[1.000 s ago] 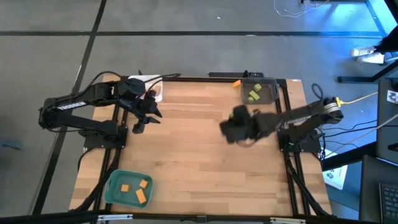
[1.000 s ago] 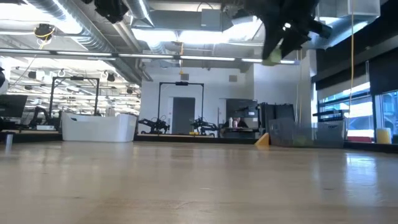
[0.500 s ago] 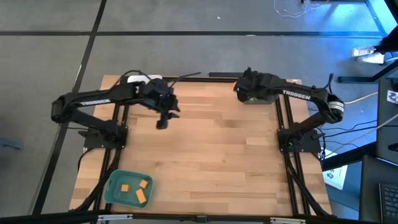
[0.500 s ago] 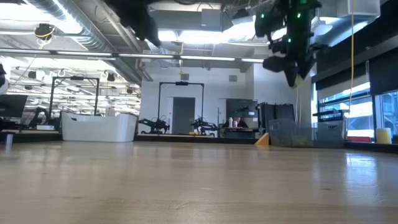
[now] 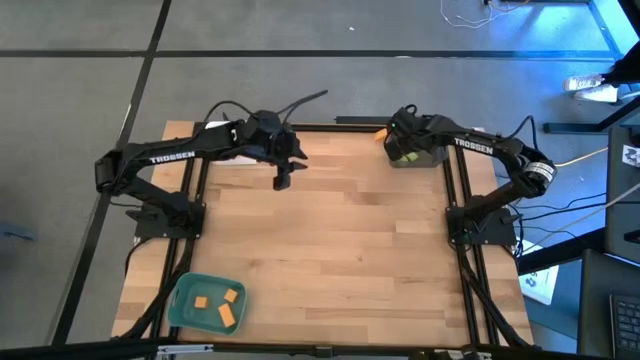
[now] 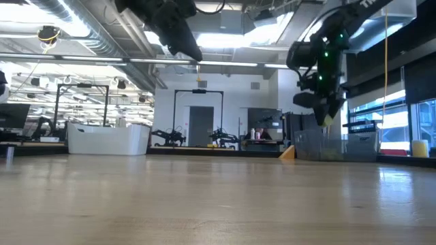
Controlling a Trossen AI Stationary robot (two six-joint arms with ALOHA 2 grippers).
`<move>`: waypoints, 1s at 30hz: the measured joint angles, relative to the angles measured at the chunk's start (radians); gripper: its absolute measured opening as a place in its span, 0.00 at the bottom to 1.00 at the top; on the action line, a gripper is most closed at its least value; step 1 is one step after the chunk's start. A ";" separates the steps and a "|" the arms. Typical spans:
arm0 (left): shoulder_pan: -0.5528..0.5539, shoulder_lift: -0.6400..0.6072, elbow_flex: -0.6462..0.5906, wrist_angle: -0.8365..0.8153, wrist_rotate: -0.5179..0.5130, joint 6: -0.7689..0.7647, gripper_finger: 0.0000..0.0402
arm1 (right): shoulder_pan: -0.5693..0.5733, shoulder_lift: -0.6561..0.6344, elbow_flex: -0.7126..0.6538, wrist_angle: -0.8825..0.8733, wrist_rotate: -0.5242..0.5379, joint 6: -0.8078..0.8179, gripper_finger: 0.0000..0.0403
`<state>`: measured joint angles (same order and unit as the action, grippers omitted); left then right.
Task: Sort & place blocks by color
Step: Put the green block into the black bin, then put the orange block into the green bin
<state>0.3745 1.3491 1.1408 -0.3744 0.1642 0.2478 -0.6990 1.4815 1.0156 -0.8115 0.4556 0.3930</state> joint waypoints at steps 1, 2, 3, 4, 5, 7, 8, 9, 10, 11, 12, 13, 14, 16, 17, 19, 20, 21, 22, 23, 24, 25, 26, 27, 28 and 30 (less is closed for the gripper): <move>0.006 0.000 0.000 0.006 0.000 0.000 0.29 | -0.006 0.000 -0.019 0.027 -0.008 -0.008 0.32; 0.011 0.000 0.000 0.009 0.000 -0.002 0.29 | -0.010 0.000 -0.035 0.047 -0.011 -0.012 0.32; 0.016 0.000 0.000 0.013 0.001 -0.005 0.29 | -0.016 0.000 -0.050 0.056 -0.014 -0.015 0.32; 0.021 0.000 0.000 0.016 0.002 -0.006 0.29 | -0.020 0.000 -0.065 0.064 -0.021 -0.025 0.32; 0.025 0.000 0.000 0.016 0.003 -0.008 0.29 | -0.023 0.000 -0.079 0.078 -0.032 -0.038 0.32; 0.028 0.000 0.000 0.018 0.002 -0.009 0.29 | -0.026 0.000 -0.104 0.110 -0.043 -0.067 0.32; 0.028 0.000 0.000 0.019 0.002 -0.009 0.29 | -0.026 0.000 -0.113 0.119 -0.047 -0.083 0.32; 0.028 0.000 0.000 0.020 0.002 -0.009 0.29 | -0.026 0.000 -0.121 0.128 -0.046 -0.093 0.32; 0.028 0.000 0.000 0.020 0.002 -0.009 0.29 | -0.026 0.000 -0.128 0.140 -0.046 -0.106 0.32; 0.027 0.000 0.000 0.020 0.003 -0.009 0.29 | -0.026 0.000 -0.134 0.154 -0.046 -0.110 0.32; 0.027 0.000 0.000 0.020 0.003 -0.009 0.29 | -0.026 0.000 -0.140 0.172 -0.041 -0.112 0.32; 0.027 0.000 0.000 0.020 0.003 -0.009 0.29 | -0.026 0.000 -0.144 0.182 -0.033 -0.113 0.34; 0.027 0.000 0.000 0.020 0.002 -0.010 0.29 | -0.026 0.000 -0.150 0.194 -0.022 -0.111 0.37; 0.027 0.000 0.000 0.020 0.002 -0.010 0.29 | -0.026 0.000 -0.157 0.218 -0.008 -0.110 0.46; 0.027 0.000 0.000 0.020 0.002 -0.010 0.29 | -0.026 0.000 -0.157 0.222 -0.007 -0.111 0.51; 0.027 0.000 0.000 0.020 0.002 -0.011 0.29 | -0.026 0.000 -0.157 0.226 -0.006 -0.113 0.56; 0.027 0.000 0.000 0.020 0.002 -0.016 0.29 | -0.026 0.000 -0.157 0.229 -0.006 -0.113 0.58; 0.027 0.000 0.000 0.020 0.002 -0.025 0.29 | -0.026 0.000 -0.157 0.233 -0.005 -0.114 0.58; 0.027 0.000 0.000 0.020 0.002 -0.033 0.29 | -0.026 0.000 -0.157 0.234 -0.005 -0.114 0.59; 0.027 0.000 0.000 0.020 0.002 -0.037 0.29 | -0.026 0.000 -0.157 0.237 -0.005 -0.113 0.59; 0.027 0.000 0.000 0.021 0.002 -0.037 0.29 | -0.026 0.000 -0.157 0.246 -0.005 -0.112 0.59; 0.027 0.000 0.000 0.026 0.002 -0.038 0.29 | -0.026 0.000 -0.156 0.260 -0.005 -0.112 0.58; 0.027 0.000 0.000 0.039 -0.003 -0.049 0.29 | -0.026 0.000 -0.151 0.260 -0.010 -0.113 0.58; 0.029 0.000 0.000 0.062 -0.018 -0.078 0.29 | -0.026 0.000 -0.141 0.251 -0.021 -0.113 0.58; 0.035 0.000 0.000 0.093 -0.035 -0.124 0.29 | -0.026 -0.001 -0.127 0.244 -0.036 -0.113 0.58; 0.056 0.004 0.001 0.157 -0.057 -0.209 0.29 | -0.026 -0.015 -0.096 0.242 -0.076 -0.110 0.58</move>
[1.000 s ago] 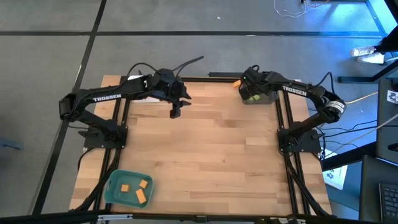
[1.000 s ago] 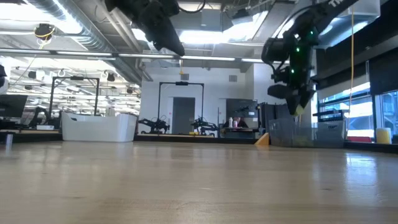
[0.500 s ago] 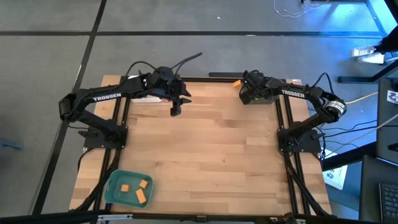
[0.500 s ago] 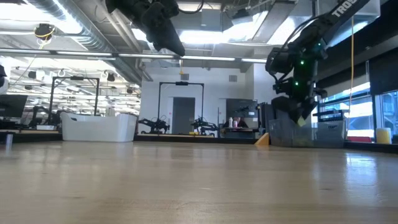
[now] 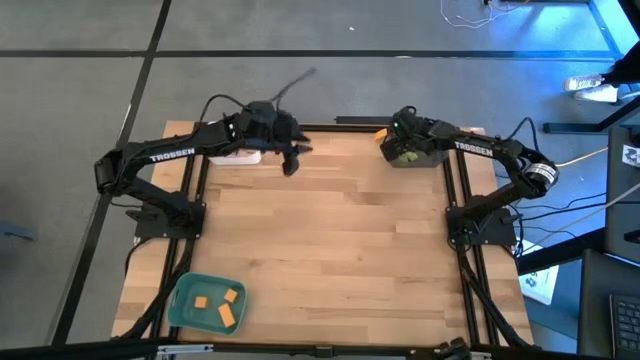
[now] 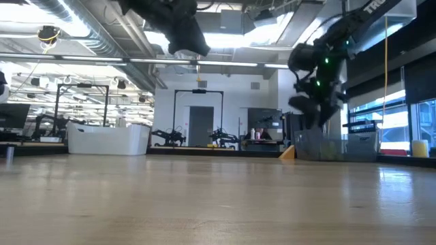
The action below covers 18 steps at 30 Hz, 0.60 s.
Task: Sort & place blocks by color
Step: Put the orange block into the green bin
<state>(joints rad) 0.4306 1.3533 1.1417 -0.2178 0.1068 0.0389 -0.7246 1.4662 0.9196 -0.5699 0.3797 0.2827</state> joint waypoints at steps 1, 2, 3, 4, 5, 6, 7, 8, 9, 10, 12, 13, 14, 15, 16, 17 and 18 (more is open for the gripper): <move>0.012 0.009 0.002 0.034 -0.001 -0.025 0.29 | 0.000 -0.012 0.016 0.001 -0.028 -0.007 0.58; 0.029 0.017 0.002 0.059 0.002 -0.041 0.29 | 0.000 -0.022 0.033 0.004 -0.056 -0.028 0.58; 0.050 0.024 0.002 0.066 0.008 -0.057 0.29 | 0.000 -0.028 0.053 0.006 -0.087 -0.055 0.58; 0.068 0.034 0.004 0.080 0.015 -0.064 0.29 | 0.000 -0.033 0.073 0.007 -0.117 -0.085 0.58; 0.082 0.050 0.015 0.091 0.016 -0.067 0.29 | 0.000 -0.036 0.093 0.008 -0.148 -0.114 0.58; 0.098 0.069 0.026 0.102 0.016 -0.076 0.29 | 0.000 -0.036 0.110 0.016 -0.177 -0.144 0.58; 0.115 0.088 0.033 0.105 0.018 -0.089 0.29 | 0.000 -0.036 0.124 0.034 -0.203 -0.171 0.58; 0.132 0.108 0.043 0.097 0.027 -0.102 0.29 | 0.000 -0.036 0.133 0.056 -0.230 -0.201 0.58; 0.148 0.132 0.055 0.096 0.043 -0.112 0.29 | 0.000 -0.037 0.136 0.090 -0.252 -0.235 0.58; 0.160 0.157 0.067 0.101 0.066 -0.115 0.29 | 0.000 -0.037 0.136 0.123 -0.275 -0.272 0.58; 0.184 0.203 0.091 0.101 0.124 -0.118 0.29 | 0.000 -0.036 0.136 0.170 -0.333 -0.381 0.58; 0.194 0.226 0.103 0.103 0.153 -0.125 0.29 | -0.001 -0.036 0.136 0.182 -0.367 -0.446 0.58; 0.201 0.249 0.114 0.111 0.180 -0.137 0.29 | -0.002 -0.035 0.136 0.191 -0.399 -0.508 0.58; 0.206 0.274 0.125 0.125 0.209 -0.142 0.29 | -0.002 -0.033 0.136 0.194 -0.430 -0.567 0.58; 0.210 0.300 0.136 0.147 0.238 -0.142 0.29 | -0.004 -0.030 0.136 0.195 -0.461 -0.624 0.58; 0.215 0.322 0.145 0.162 0.266 -0.142 0.29 | -0.005 -0.026 0.136 0.199 -0.483 -0.676 0.58; 0.219 0.345 0.156 0.167 0.288 -0.143 0.29 | -0.008 -0.021 0.136 0.205 -0.501 -0.722 0.58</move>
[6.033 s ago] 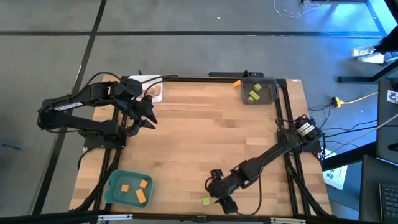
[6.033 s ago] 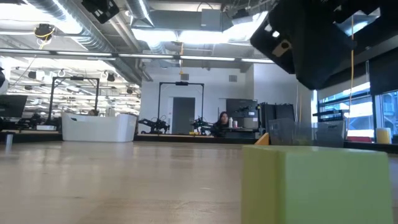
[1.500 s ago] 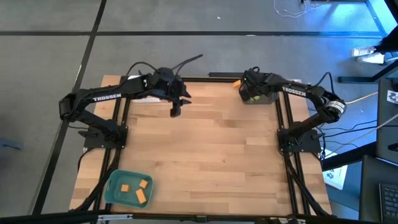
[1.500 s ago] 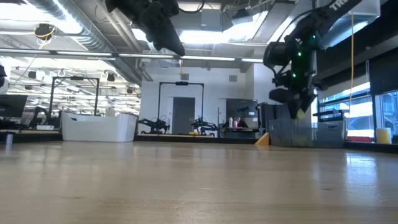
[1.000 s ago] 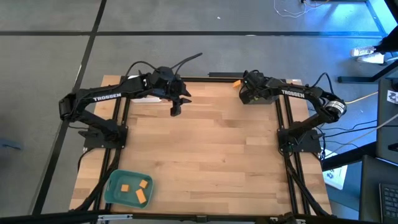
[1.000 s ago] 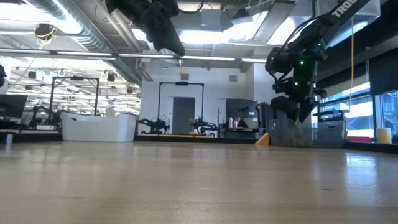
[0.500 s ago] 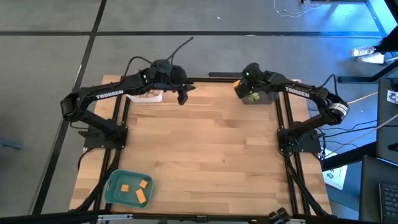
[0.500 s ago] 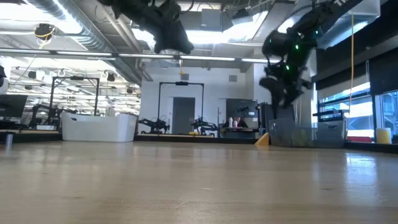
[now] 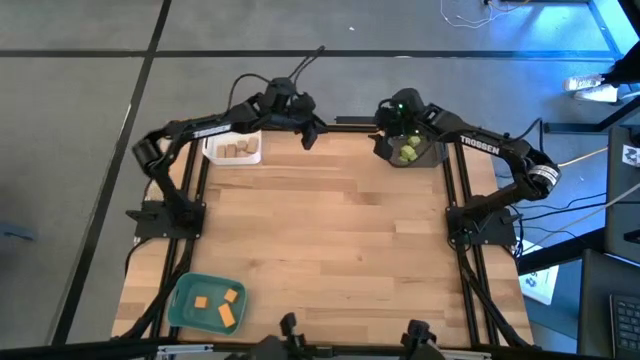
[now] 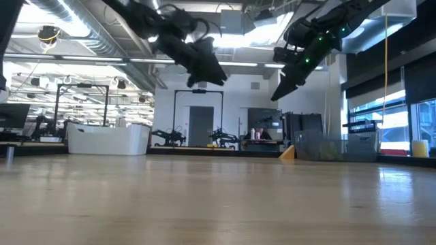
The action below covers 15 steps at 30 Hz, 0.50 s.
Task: Sort & place blocks by color
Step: Put the orange block into the green bin
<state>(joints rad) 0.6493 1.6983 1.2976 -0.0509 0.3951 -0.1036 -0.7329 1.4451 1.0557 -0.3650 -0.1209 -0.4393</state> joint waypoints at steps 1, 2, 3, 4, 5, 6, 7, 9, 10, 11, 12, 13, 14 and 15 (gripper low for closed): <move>0.002 0.023 0.013 0.004 0.011 0.000 0.29 | -0.005 0.008 0.000 0.004 -0.010 -0.045 0.58; 0.003 0.044 0.026 0.009 0.013 0.000 0.29 | -0.010 0.017 0.000 0.003 -0.012 -0.075 0.58; 0.003 0.062 0.037 0.010 0.013 0.000 0.29 | -0.015 0.030 0.000 0.002 -0.011 -0.101 0.58; 0.003 0.078 0.047 0.009 0.014 0.000 0.29 | -0.021 0.043 0.000 0.000 -0.011 -0.130 0.58; 0.003 0.092 0.055 0.009 0.013 0.000 0.29 | -0.027 0.056 0.000 -0.003 -0.011 -0.160 0.58; 0.003 0.104 0.063 0.012 0.011 0.002 0.29 | -0.032 0.071 0.000 -0.003 -0.011 -0.189 0.58; 0.003 0.114 0.069 0.024 0.008 0.010 0.29 | -0.038 0.086 0.000 0.002 -0.010 -0.202 0.58; 0.003 0.134 0.082 0.058 -0.008 0.039 0.29 | -0.049 0.119 0.000 0.009 0.011 -0.199 0.58; 0.003 0.143 0.087 0.069 -0.022 0.055 0.29 | -0.053 0.135 0.000 0.013 0.029 -0.189 0.58; 0.003 0.151 0.093 0.073 -0.041 0.065 0.29 | -0.057 0.151 0.000 0.018 0.055 -0.173 0.58; 0.003 0.159 0.099 0.077 -0.065 0.079 0.29 | -0.059 0.167 0.000 0.018 0.077 -0.161 0.58; 0.003 0.167 0.103 0.086 -0.092 0.091 0.29 | -0.060 0.182 0.000 0.017 0.102 -0.139 0.58; 0.003 0.173 0.106 0.091 -0.114 0.095 0.29 | -0.060 0.197 0.000 0.017 0.126 -0.114 0.58; 0.003 0.177 0.107 0.094 -0.129 0.096 0.29 | -0.059 0.208 0.000 0.016 0.136 -0.089 0.58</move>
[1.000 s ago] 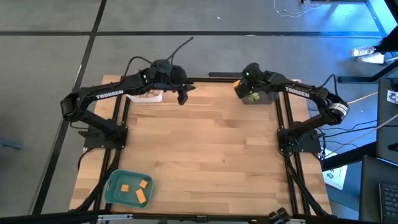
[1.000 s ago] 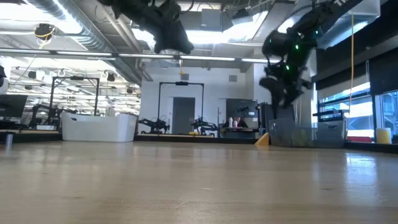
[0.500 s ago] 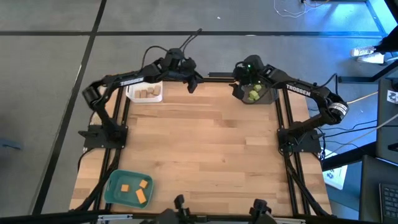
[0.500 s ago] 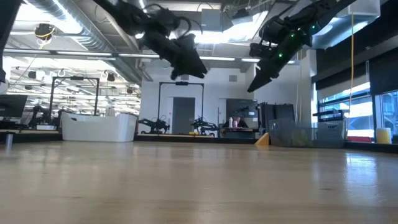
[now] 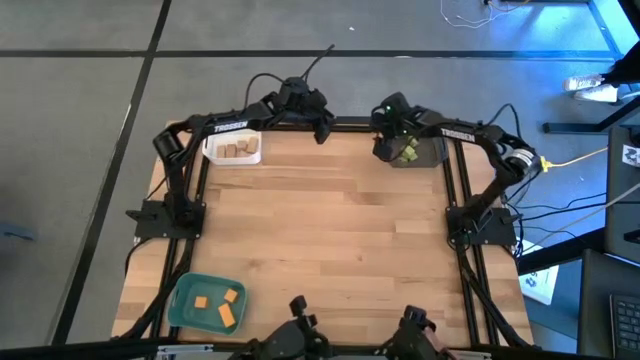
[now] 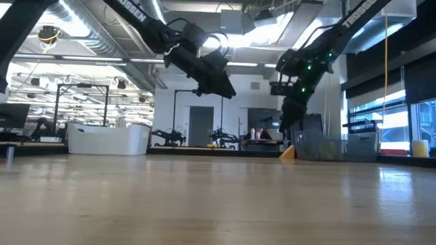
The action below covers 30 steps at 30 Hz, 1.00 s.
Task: Sort & place blocks by color
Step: Put the orange block into the green bin
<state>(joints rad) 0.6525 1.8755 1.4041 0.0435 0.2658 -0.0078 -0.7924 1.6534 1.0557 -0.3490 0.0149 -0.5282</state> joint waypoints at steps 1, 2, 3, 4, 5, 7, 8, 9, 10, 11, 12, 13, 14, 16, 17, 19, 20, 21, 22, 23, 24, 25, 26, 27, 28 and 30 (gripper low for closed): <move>0.000 0.005 0.000 0.008 -0.015 0.001 0.29 | 0.000 0.010 0.000 0.000 0.003 0.025 0.58; 0.000 0.010 0.001 0.016 -0.025 0.007 0.29 | 0.000 0.019 0.000 0.002 0.000 0.047 0.58; 0.000 0.013 0.001 0.020 -0.026 0.016 0.29 | 0.000 0.027 0.004 -0.002 0.000 0.074 0.58; 0.002 0.015 0.001 0.018 -0.026 0.019 0.29 | 0.001 0.037 0.009 -0.004 0.003 0.104 0.58; 0.004 0.016 0.001 0.018 -0.026 0.018 0.29 | 0.001 0.047 0.018 -0.005 0.002 0.135 0.58; 0.009 0.016 0.001 0.016 -0.019 0.018 0.29 | 0.001 0.063 0.041 -0.014 0.002 0.214 0.58; 0.011 0.016 0.001 0.018 -0.019 0.019 0.29 | 0.001 0.070 0.052 -0.017 0.003 0.258 0.58; 0.014 0.016 0.001 0.018 -0.020 0.025 0.29 | 0.001 0.075 0.065 -0.024 0.007 0.302 0.58; 0.016 0.016 0.001 0.017 -0.021 0.039 0.29 | 0.001 0.077 0.080 -0.029 0.021 0.342 0.58; 0.021 0.016 0.001 0.018 -0.021 0.053 0.29 | 0.001 0.077 0.099 -0.037 0.045 0.383 0.58; 0.024 0.016 0.001 0.018 -0.021 0.067 0.29 | 0.001 0.077 0.123 -0.050 0.075 0.416 0.58; 0.030 0.016 0.001 0.018 -0.020 0.069 0.29 | 0.001 0.076 0.155 -0.081 0.108 0.461 0.58; 0.037 0.016 0.001 0.018 -0.020 0.068 0.29 | 0.001 0.075 0.191 -0.126 0.144 0.514 0.58; 0.054 0.016 0.001 0.017 -0.021 0.046 0.29 | 0.001 0.074 0.272 -0.237 0.201 0.637 0.58; 0.061 0.016 0.001 0.018 -0.022 0.035 0.29 | 0.001 0.074 0.314 -0.298 0.224 0.693 0.58; 0.075 0.016 0.001 0.018 -0.022 0.014 0.29 | 0.001 0.074 0.400 -0.403 0.252 0.769 0.58; 0.082 0.016 0.001 0.018 -0.021 0.012 0.29 | 0.001 0.073 0.438 -0.444 0.259 0.787 0.58; 0.089 0.016 0.001 0.019 -0.016 0.011 0.29 | 0.001 0.073 0.473 -0.472 0.262 0.790 0.58; 0.095 0.017 0.001 0.021 -0.012 0.011 0.29 | 0.001 0.073 0.505 -0.490 0.262 0.789 0.58; 0.098 0.023 0.001 0.034 -0.011 0.011 0.29 | 0.001 0.073 0.535 -0.503 0.262 0.788 0.58; 0.100 0.032 0.002 0.056 -0.002 0.011 0.29 | 0.001 0.073 0.560 -0.510 0.262 0.786 0.58; 0.105 0.041 0.002 0.068 0.026 0.010 0.29 | 0.001 0.073 0.583 -0.513 0.259 0.786 0.58; 0.110 0.052 0.001 0.082 0.066 0.010 0.29 | 0.001 0.073 0.603 -0.512 0.246 0.780 0.58; 0.112 0.067 0.002 0.116 0.104 0.010 0.29 | 0.001 0.073 0.617 -0.506 0.227 0.762 0.58; 0.113 0.081 0.006 0.138 0.138 0.010 0.29 | 0.001 0.072 0.626 -0.498 0.200 0.738 0.58; 0.112 0.113 0.028 0.152 0.172 0.010 0.29 | 0.001 0.071 0.628 -0.474 0.146 0.701 0.58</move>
<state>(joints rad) 0.7647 1.9888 1.4322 0.1957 0.4380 0.0021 -0.7914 1.7248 1.6837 -0.8233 0.1607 0.1731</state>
